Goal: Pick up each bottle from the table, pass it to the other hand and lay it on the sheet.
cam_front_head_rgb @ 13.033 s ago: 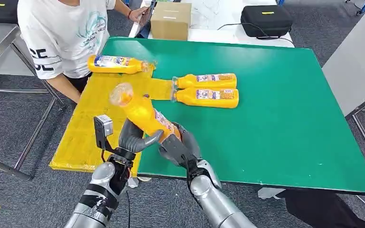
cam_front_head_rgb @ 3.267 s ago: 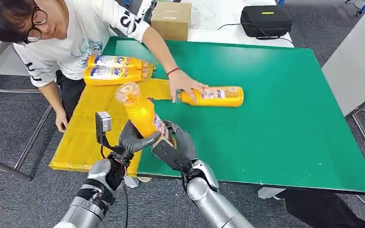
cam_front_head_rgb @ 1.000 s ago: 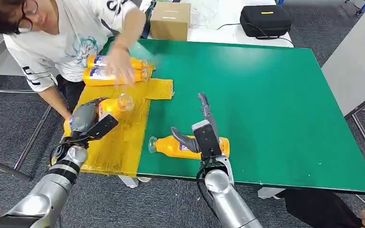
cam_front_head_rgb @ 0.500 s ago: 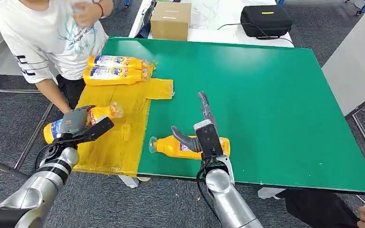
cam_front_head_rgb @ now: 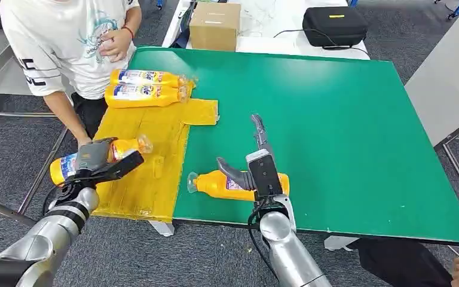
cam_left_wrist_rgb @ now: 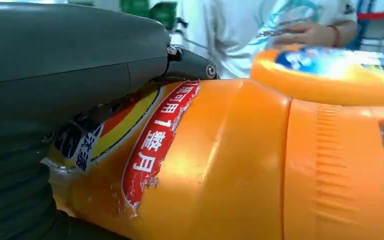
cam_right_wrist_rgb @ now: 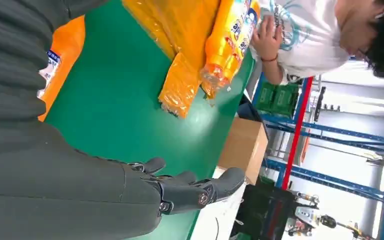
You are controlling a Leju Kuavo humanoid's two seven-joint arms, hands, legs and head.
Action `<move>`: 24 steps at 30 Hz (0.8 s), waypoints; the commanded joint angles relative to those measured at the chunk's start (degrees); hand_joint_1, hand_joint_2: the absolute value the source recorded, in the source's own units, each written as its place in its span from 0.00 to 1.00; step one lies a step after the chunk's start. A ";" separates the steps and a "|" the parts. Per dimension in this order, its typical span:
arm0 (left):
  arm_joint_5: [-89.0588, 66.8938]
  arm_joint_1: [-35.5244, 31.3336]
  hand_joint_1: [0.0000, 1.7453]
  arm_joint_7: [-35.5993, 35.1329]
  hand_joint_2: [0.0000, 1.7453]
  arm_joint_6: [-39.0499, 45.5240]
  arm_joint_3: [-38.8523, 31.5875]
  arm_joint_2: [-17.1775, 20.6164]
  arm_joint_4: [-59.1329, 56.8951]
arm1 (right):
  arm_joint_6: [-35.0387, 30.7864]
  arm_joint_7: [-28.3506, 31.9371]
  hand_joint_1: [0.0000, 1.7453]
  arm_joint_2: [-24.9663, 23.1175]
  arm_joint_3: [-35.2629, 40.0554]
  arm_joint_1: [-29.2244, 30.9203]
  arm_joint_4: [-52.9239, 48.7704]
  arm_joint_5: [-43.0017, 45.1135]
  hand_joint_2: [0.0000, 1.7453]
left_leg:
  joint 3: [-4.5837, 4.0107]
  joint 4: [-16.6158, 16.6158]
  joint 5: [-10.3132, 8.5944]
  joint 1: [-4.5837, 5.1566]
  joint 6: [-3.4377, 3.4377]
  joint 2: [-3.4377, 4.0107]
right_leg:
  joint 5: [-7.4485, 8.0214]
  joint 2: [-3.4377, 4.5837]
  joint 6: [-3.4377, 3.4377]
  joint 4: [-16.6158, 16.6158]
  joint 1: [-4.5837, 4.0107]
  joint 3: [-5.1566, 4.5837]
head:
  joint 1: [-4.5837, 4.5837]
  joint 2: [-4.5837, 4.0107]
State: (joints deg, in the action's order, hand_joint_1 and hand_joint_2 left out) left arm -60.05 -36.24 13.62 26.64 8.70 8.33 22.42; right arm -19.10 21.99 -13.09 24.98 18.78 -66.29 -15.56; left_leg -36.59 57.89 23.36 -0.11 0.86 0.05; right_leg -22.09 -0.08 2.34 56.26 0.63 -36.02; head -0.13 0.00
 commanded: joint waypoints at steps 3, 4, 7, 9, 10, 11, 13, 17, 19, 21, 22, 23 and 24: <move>-9.94 -3.78 1.00 2.02 1.00 -13.24 12.09 -0.66 -7.14 | 2.09 -0.04 0.00 1.96 -0.08 3.48 2.59 0.43 1.00 | 0.25 -0.01 0.09 -0.02 -0.03 -0.05 | -0.10 -0.04 -0.06 0.00 -0.02 0.27 | 0.02 0.00; -10.06 -4.08 1.00 2.01 1.00 -13.86 12.22 -0.79 -7.23 | 2.21 -0.06 0.00 1.95 -0.04 3.47 2.66 0.45 1.00 | 0.38 0.04 0.15 -0.03 -0.05 -0.11 | -0.18 -0.09 -0.08 0.03 -0.03 0.42 | 0.00 0.00; -11.89 -2.44 1.00 1.94 1.00 -18.83 14.17 -1.44 -7.47 | 4.23 -3.09 0.00 2.03 -0.05 1.92 4.99 0.87 1.00 | 0.49 -0.07 0.12 0.00 -0.04 -0.16 | -0.12 -0.06 -0.08 -0.05 0.00 0.57 | 0.00 0.00; -12.16 -0.53 1.00 1.39 1.00 -16.86 14.38 -2.23 -8.00 | 3.51 0.54 0.00 1.91 -0.13 1.04 7.95 1.03 1.00 | 0.65 -0.22 0.07 0.04 -0.02 -0.18 | -0.09 -0.07 -0.04 -0.18 0.04 0.70 | 0.02 0.00; -12.13 -0.29 1.00 1.33 1.00 -16.62 14.36 -2.42 -8.03 | 3.39 0.92 0.00 1.89 -0.13 0.90 8.23 1.05 1.00 | 0.80 -0.26 0.10 0.04 -0.03 -0.15 | -0.11 -0.04 -0.07 -0.23 0.03 0.83 | 0.02 0.00; -12.27 -1.27 1.00 0.30 1.00 -11.70 14.18 -2.39 -7.82 | 2.11 5.18 0.00 1.83 0.32 2.20 8.20 0.52 1.00 | 0.81 -0.27 0.09 0.05 -0.02 -0.15 | -0.10 -0.04 -0.05 -0.24 0.04 0.84 | 0.02 0.00; -12.15 -4.93 1.00 0.49 1.00 -15.22 14.30 -2.08 -7.68 | 2.91 0.86 0.00 1.68 0.78 4.29 4.96 0.26 1.00 | 0.66 -0.12 0.08 0.05 -0.02 -0.12 | -0.08 -0.02 -0.04 -0.09 0.05 0.71 | 0.04 0.00; -10.86 -4.77 0.00 0.09 1.00 -12.78 12.47 -2.94 -6.56 | 3.71 -1.58 0.00 1.71 0.74 4.30 3.44 -0.49 1.00 | 0.51 -0.05 0.01 0.02 -0.02 -0.24 | -0.04 -0.14 -0.05 -0.03 0.01 0.58 | 0.00 0.00; -10.13 -4.56 0.00 0.97 1.00 -12.52 11.83 -3.09 -6.55 | 3.68 -1.46 0.00 1.73 0.74 4.30 3.85 -0.59 1.00 | 0.56 -0.07 0.02 0.04 -0.01 -0.22 | -0.05 -0.12 -0.04 -0.04 0.04 0.62 | 0.00 0.00; -10.13 -4.33 0.00 1.03 1.00 -12.28 11.81 -3.07 -6.58 | 3.52 -1.24 0.00 1.80 0.75 4.17 4.08 -0.62 1.00 | 0.59 -0.07 0.02 0.01 -0.01 -0.25 | -0.08 -0.15 -0.06 -0.05 0.00 0.67 | 0.00 0.00; -10.13 -4.33 0.00 1.03 1.00 -12.28 11.81 -3.07 -6.58 | 3.52 -1.24 0.00 1.80 0.75 4.17 4.08 -0.62 1.00 | 0.57 -0.08 -0.02 0.03 0.00 -0.26 | -0.06 -0.16 -0.04 -0.05 0.03 0.64 | 0.00 0.00; -10.12 -4.28 0.00 1.09 1.00 -12.20 11.79 -3.01 -6.60 | 3.47 -1.14 0.00 1.81 0.73 4.13 4.17 -0.62 1.00 | 0.65 -0.08 0.03 0.03 -0.01 -0.23 | -0.10 -0.13 -0.06 -0.05 0.02 0.72 | 0.02 0.00; -10.12 -4.28 0.00 1.09 1.00 -12.20 11.79 -3.01 -6.60 | 3.47 -1.14 0.00 1.81 0.73 4.13 4.17 -0.62 1.00 | 0.62 -0.07 0.03 0.01 0.00 -0.20 | -0.08 -0.10 -0.05 -0.05 0.00 0.70 | 0.00 0.00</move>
State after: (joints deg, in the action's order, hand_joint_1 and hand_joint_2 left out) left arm -70.27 -40.86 14.36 14.62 20.02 6.82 19.74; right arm -15.63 20.76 -12.63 24.87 20.27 -64.39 -16.31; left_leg -36.17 57.87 23.30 -0.10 0.89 -0.23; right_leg -22.11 -0.26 2.34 56.26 0.65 -35.49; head -0.13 0.00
